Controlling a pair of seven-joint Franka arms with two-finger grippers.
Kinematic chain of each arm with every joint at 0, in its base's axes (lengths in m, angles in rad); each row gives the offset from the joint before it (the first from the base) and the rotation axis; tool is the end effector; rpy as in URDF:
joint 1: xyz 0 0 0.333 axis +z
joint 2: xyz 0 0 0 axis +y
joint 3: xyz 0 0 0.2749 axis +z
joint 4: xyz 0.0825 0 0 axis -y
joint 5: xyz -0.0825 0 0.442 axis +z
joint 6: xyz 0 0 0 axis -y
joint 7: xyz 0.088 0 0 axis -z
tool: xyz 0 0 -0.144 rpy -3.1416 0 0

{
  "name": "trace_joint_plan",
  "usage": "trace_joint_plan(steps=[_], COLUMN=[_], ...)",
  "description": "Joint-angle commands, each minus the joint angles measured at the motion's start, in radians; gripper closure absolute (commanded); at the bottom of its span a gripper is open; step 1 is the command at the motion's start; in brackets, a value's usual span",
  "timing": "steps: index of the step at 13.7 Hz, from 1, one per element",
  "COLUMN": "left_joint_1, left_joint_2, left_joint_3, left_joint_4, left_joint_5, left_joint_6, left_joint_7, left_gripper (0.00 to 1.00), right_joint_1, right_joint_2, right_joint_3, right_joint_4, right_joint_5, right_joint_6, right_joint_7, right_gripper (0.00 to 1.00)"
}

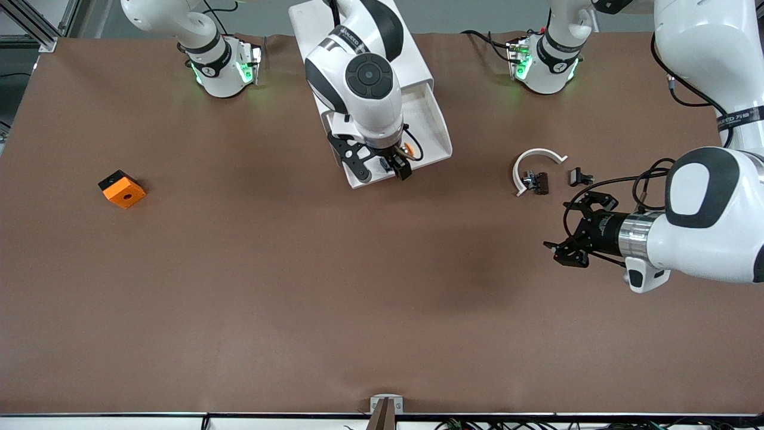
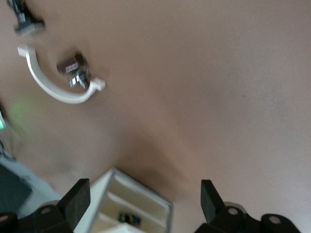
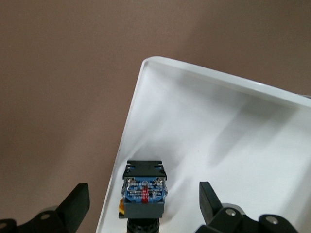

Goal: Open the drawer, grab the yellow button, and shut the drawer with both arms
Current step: 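Withdraw the left gripper while the right gripper grasps the orange button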

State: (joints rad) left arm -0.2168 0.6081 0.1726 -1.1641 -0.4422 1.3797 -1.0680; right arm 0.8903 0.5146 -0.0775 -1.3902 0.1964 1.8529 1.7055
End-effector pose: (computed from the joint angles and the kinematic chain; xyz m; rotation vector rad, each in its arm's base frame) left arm 0.6963 -0.1220 0.3503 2.5856 1.4345 -0.7643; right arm 0.4826 0.5520 0.3185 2.7883 -1.4219 -0.2462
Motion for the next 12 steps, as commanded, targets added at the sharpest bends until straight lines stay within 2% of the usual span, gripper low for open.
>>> trace_joint_plan(steps=[1,3,4,6,9,10,12], left_joint_1=[-0.03,-0.03,-0.03,-0.032,-0.035,-0.041,-0.049], left_joint_2=[-0.014,-0.014,-0.014,-0.024,-0.051,-0.054,-0.077], left_joint_3=[0.002,0.005,0.005,0.001,-0.001,-0.001,-0.002], left_joint_4=[-0.016,-0.016,-0.016,-0.017,-0.022,-0.022,-0.022], left_joint_5=[0.082,0.088,0.088,0.088,0.088,0.089,0.132], left_joint_6=[0.053,0.068,0.076,0.09,0.108,0.108,0.11], left_joint_7=[0.182,0.262,0.296,0.368,0.396,0.398,0.417], left_gripper=[0.0,0.0,0.0,0.0,0.0,0.0,0.0], right_joint_1=[0.01,0.01,0.015,0.016,0.016,0.015,0.015], right_joint_2=[0.03,0.031,0.033,0.035,0.035,0.033,0.033], right_joint_3=[-0.007,-0.007,-0.007,-0.007,-0.007,-0.007,-0.007], right_joint_4=[0.031,0.031,0.031,0.031,0.033,0.033,0.034], right_joint_5=[0.012,0.011,0.008,0.003,0.001,0.001,0.001], right_joint_6=[-0.011,-0.011,-0.011,-0.011,-0.012,-0.012,-0.015], right_joint_7=[0.005,0.0,-0.003,-0.044,-0.059,-0.064,-0.064], right_gripper=[0.0,0.02,0.11,0.42,0.82,0.89,0.91])
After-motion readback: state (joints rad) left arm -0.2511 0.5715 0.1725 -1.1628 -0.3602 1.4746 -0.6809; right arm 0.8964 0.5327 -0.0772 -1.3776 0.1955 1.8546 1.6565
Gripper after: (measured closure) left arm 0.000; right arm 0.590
